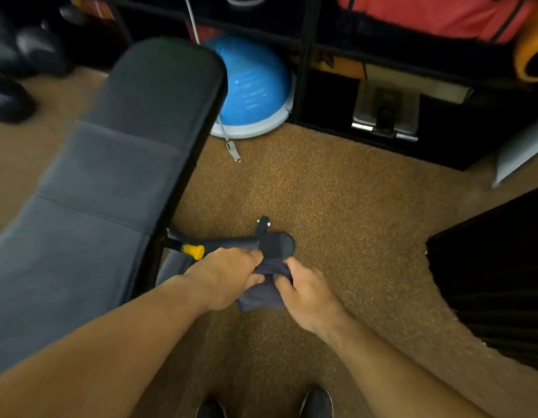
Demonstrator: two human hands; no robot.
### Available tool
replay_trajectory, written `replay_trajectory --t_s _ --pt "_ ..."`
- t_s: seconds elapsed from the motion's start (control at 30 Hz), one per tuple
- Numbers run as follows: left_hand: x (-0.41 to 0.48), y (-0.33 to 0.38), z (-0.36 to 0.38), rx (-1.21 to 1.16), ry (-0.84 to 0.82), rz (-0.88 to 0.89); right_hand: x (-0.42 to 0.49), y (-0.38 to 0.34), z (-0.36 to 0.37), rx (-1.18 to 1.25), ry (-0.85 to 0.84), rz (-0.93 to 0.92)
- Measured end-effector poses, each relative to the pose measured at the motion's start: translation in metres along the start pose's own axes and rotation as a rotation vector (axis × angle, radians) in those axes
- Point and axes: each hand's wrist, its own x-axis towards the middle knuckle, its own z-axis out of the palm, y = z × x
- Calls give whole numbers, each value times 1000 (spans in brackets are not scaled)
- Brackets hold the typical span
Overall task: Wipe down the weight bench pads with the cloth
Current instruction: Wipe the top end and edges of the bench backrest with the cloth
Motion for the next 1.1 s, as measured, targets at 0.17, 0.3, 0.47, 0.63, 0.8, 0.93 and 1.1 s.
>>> replay_trajectory --t_s 0.17,0.3,0.47,0.63,0.8,0.93,1.1 --pt "-47 28 -94 -73 54 62 -21 -64 -90 -96 -56 -64" --pt "-69 42 -147 -18 179 0 -25 -110 -155 -145 -116 -122" --pt "-83 35 -196 6 348 -53 -17 -156 -198 -232 -118 -122" --pt "-72 10 -218 -136 398 -76 11 -185 -201 -214 -40 -82" --pt "-46 -32 -229 -360 458 -70 63 -206 -189 -160 33 -39" --pt "-24 -67 -236 -454 400 -87 101 -218 -185 -226 61 9" --pt "1 -99 -251 -446 396 -69 144 -233 -188 -263 130 60"
